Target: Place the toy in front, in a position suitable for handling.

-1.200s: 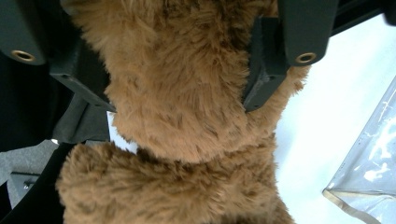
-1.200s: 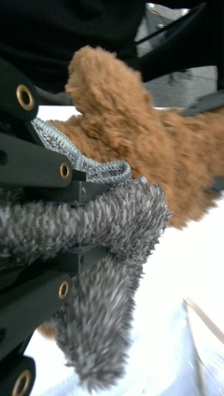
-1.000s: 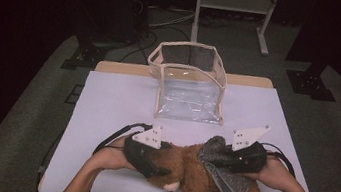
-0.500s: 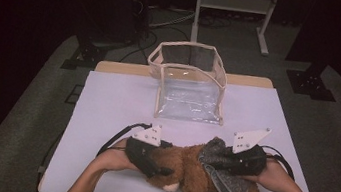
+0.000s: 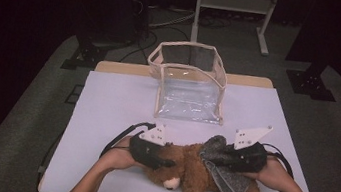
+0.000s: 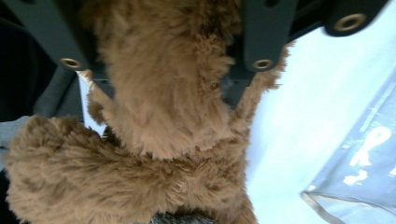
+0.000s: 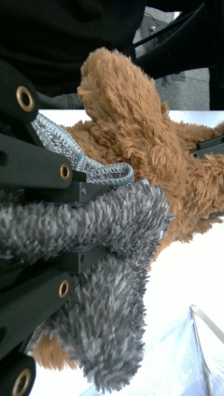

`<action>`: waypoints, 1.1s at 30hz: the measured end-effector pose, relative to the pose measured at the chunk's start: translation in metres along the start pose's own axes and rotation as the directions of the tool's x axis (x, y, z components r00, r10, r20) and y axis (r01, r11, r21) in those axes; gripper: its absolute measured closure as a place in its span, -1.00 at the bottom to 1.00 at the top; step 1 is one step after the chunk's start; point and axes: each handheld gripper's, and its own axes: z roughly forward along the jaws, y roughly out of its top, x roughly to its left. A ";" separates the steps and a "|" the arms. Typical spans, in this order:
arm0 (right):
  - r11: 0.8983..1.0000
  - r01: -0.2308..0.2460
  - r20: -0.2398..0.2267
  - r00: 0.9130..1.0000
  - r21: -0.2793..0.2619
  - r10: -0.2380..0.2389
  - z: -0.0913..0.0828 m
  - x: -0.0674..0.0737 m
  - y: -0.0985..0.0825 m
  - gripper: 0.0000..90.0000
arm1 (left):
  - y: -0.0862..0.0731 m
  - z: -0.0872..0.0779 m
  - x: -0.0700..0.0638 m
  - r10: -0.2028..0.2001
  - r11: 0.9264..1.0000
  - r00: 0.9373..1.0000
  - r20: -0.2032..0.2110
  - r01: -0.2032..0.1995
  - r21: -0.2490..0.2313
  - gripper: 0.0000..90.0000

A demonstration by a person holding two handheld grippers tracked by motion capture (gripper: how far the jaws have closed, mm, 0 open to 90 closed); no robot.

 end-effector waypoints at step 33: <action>0.998 0.066 -0.035 0.997 -0.012 -0.066 0.016 0.020 0.005 0.67 | 0.007 -0.041 0.012 -0.033 0.998 0.999 -0.034 0.032 -0.048 -0.27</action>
